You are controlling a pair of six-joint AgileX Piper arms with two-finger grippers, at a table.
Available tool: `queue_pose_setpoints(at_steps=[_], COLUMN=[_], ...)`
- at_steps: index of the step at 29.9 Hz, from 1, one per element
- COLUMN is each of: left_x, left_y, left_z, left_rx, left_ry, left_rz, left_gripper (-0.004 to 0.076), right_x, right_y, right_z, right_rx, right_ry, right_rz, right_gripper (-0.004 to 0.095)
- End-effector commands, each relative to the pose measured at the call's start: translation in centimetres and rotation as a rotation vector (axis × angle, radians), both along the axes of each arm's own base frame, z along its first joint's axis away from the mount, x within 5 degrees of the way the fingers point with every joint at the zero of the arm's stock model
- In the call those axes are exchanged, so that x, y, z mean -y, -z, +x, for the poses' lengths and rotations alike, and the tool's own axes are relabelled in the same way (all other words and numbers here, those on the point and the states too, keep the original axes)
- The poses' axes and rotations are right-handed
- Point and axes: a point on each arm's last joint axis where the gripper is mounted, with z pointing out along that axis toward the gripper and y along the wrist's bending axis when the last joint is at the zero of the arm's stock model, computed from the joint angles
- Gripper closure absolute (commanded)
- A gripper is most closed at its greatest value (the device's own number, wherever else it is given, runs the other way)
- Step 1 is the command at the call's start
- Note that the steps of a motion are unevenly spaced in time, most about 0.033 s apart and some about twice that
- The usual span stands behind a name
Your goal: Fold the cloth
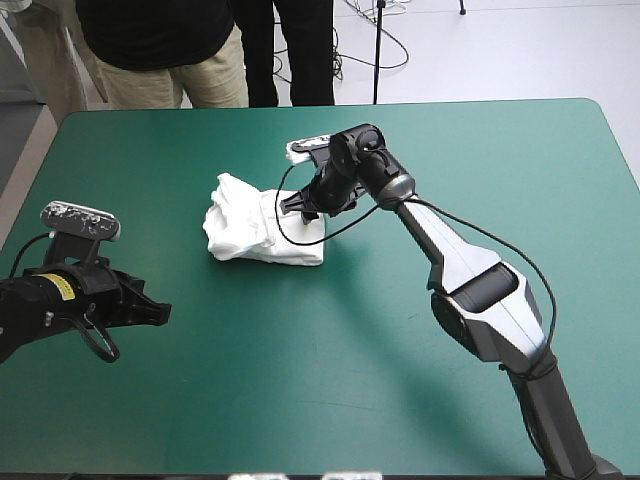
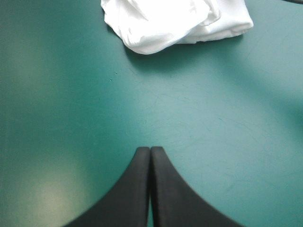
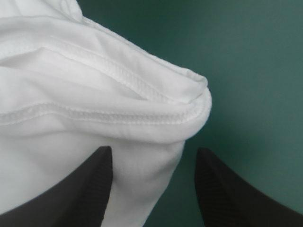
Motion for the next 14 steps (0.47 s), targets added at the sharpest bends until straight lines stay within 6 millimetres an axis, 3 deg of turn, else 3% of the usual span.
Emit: queue_pose_setpoints(at_steps=[1, 5, 7, 10, 12, 14], left_x=[-0.1, -0.1, -0.1, -0.1, -0.1, -0.1], left_y=[-0.8, -0.7, -0.6, -0.6, -0.6, -0.6], left_z=[-0.4, -0.6, -0.6, -0.6, -0.6, -0.6], left_rx=[0.020, 0.000, -0.004, -0.004, -0.004, -0.004], left_ry=[-0.006, -0.008, -0.008, -0.008, -0.008, -0.008], left_rz=[-0.018, -0.013, -0.012, -0.012, -0.012, -0.012], left_gripper=[0.0733, 0.0733, 0.0733, 0.0733, 0.0733, 0.0733], right_x=[0.7, 0.4, 0.4, 0.4, 0.4, 0.4], right_y=[-2.8, -1.1, -0.9, -0.9, -0.9, -0.9], right_z=[-0.3, 0.2, 0.3, 0.3, 0.3, 0.4], right_rx=[0.048, 0.001, -0.002, 0.000, 0.016, 0.041], right_ry=[0.007, 0.012, 0.013, 0.011, -0.016, -0.053], right_rz=[0.044, 0.053, 0.049, 0.046, 0.035, 0.027], right_gripper=[0.0412, 0.0414, 0.0463, 0.0674, 0.0879, 0.0920])
